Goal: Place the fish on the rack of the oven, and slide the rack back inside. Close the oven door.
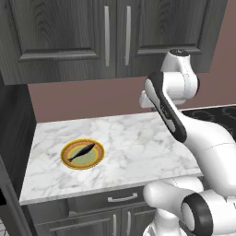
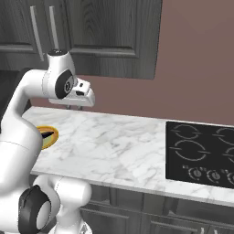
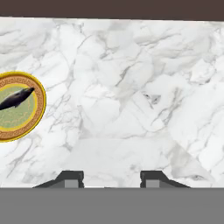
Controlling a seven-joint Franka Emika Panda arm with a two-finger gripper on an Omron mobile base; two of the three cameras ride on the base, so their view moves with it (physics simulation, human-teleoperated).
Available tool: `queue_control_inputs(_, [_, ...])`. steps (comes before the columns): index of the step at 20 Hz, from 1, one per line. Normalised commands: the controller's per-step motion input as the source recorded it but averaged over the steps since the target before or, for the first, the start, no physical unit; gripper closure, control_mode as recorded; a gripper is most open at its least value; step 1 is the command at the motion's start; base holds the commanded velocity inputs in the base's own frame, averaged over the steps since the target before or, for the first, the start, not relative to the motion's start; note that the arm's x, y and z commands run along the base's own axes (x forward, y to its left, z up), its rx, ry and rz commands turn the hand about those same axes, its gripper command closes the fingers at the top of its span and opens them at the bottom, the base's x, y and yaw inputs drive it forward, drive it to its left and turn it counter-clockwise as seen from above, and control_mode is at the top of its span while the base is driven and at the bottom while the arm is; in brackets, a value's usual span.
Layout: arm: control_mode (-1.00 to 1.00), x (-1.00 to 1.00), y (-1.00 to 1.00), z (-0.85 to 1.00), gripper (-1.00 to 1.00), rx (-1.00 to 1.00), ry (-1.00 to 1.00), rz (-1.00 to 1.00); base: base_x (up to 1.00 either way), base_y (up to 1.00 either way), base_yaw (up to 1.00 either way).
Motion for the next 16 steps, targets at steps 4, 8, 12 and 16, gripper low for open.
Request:
queue_control_inputs(4, [-1.00, -0.12, 0.05, -0.02, -1.00, 0.00, 0.00, -0.02, 0.00, 0.00, 0.00])
queue_control_inputs(8, [-1.00, -0.29, 0.19, -0.11, -1.00, 0.00, -0.01, -0.03, 0.00, 0.00, 0.00])
queue_control_inputs(12, [-1.00, -0.14, 0.39, -0.14, -1.00, 0.00, -0.03, -0.09, 0.00, 0.00, 0.00])
queue_control_inputs(16, [-1.00, 0.00, 0.39, -0.14, -1.00, 0.00, 0.00, -0.14, 0.00, 0.00, 0.00])
